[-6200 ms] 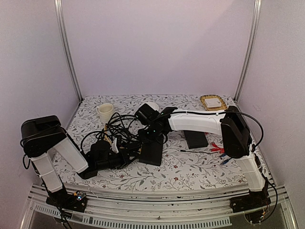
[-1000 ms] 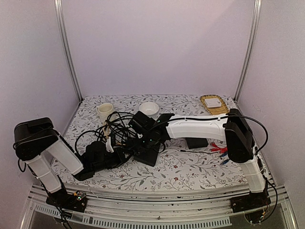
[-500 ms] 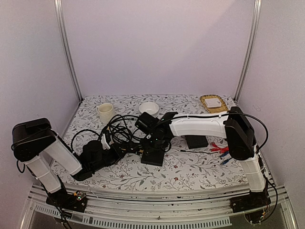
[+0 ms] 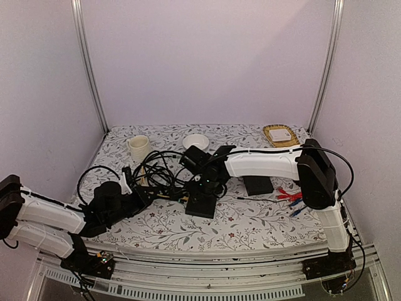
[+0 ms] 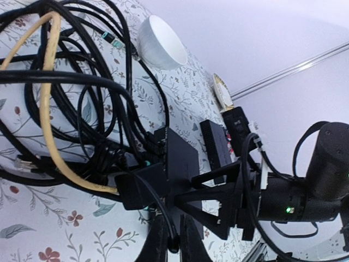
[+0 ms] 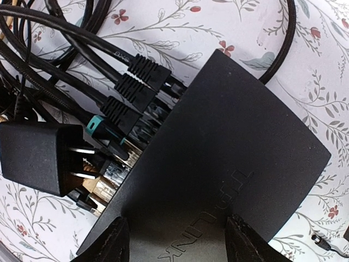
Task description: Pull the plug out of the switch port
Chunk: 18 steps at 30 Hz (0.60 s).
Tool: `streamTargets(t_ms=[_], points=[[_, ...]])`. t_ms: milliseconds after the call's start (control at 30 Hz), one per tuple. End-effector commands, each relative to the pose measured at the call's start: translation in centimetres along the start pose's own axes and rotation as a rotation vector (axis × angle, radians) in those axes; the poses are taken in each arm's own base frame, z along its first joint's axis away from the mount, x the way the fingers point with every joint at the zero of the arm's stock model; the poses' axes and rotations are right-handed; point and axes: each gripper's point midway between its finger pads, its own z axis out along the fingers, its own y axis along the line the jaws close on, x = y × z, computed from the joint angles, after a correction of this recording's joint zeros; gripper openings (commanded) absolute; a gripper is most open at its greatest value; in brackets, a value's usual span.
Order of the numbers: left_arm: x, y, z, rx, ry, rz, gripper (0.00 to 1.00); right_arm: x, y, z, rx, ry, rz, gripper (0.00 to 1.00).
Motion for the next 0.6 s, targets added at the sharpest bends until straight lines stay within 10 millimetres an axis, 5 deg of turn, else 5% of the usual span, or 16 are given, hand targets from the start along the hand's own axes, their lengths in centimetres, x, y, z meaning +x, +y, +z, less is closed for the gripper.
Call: streamTargets(t_ms=[0,233,567], points=[[1.4,2.8,-0.2,-0.128,0.080,0.102,0.00,0.9,-0.5,-0.8,-0.007,0.030,0.004,0.62],[4.2,4.5,-0.2,-0.198,0.214,0.123,0.12,0.7,-0.2,-1.6,-0.034,0.012,-0.001,0.64],[2.8,2.1,1.1,-0.239,0.229,0.280,0.39,-0.2,0.3,-2.8,-0.071,-0.027,-0.048,0.67]])
